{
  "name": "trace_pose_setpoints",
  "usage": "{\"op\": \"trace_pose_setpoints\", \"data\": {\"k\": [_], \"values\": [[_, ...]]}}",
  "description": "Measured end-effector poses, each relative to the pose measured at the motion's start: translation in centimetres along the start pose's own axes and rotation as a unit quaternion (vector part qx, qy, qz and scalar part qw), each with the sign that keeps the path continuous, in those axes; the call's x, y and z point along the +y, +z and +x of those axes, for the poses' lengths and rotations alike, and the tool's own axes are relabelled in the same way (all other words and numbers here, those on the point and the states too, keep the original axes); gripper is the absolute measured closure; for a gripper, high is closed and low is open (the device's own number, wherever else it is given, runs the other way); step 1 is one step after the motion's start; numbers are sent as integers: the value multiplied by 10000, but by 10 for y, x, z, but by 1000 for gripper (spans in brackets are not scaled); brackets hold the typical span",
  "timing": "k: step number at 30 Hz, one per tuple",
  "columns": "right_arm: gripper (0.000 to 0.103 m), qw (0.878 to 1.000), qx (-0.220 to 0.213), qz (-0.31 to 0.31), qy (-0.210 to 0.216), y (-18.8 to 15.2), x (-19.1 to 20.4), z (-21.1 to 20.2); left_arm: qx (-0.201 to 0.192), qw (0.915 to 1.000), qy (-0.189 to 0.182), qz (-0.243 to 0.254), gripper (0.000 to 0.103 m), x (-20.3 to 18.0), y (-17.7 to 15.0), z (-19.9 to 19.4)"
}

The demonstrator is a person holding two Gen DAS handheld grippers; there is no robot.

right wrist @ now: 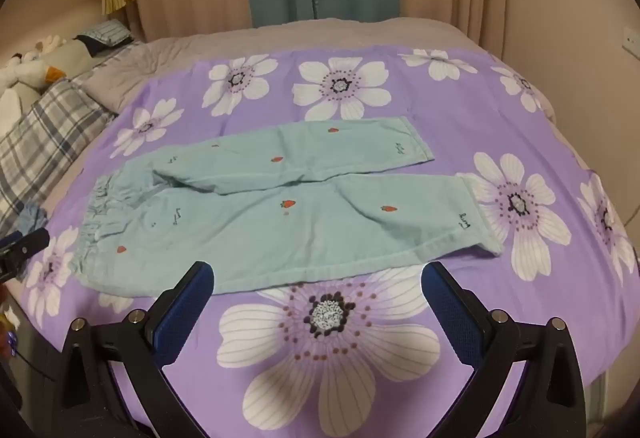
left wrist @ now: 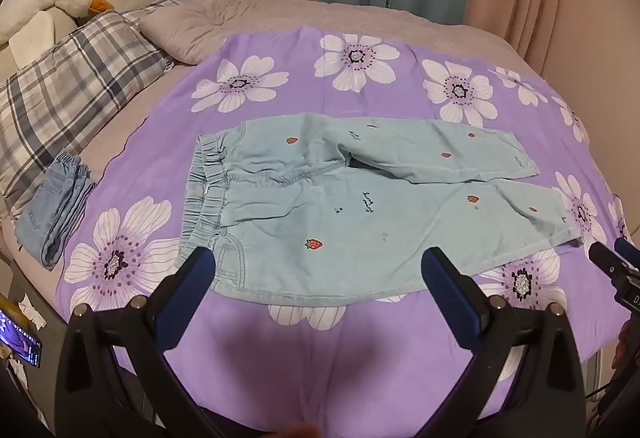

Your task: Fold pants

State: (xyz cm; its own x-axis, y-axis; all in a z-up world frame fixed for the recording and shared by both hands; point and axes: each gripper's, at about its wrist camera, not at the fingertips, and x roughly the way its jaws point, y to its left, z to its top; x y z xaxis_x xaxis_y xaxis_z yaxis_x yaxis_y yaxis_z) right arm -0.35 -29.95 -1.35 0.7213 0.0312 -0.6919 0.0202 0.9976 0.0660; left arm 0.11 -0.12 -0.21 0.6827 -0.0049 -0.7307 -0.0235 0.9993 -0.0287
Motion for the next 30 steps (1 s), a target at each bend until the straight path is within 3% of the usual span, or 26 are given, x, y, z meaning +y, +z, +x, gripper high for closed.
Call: {"op": "trace_pose_setpoints", "data": {"k": [30], "values": [[0,9998,70,-151,104,-2,12,-8,-41,9998,-143,155,0,-12,-6,-12]]}}
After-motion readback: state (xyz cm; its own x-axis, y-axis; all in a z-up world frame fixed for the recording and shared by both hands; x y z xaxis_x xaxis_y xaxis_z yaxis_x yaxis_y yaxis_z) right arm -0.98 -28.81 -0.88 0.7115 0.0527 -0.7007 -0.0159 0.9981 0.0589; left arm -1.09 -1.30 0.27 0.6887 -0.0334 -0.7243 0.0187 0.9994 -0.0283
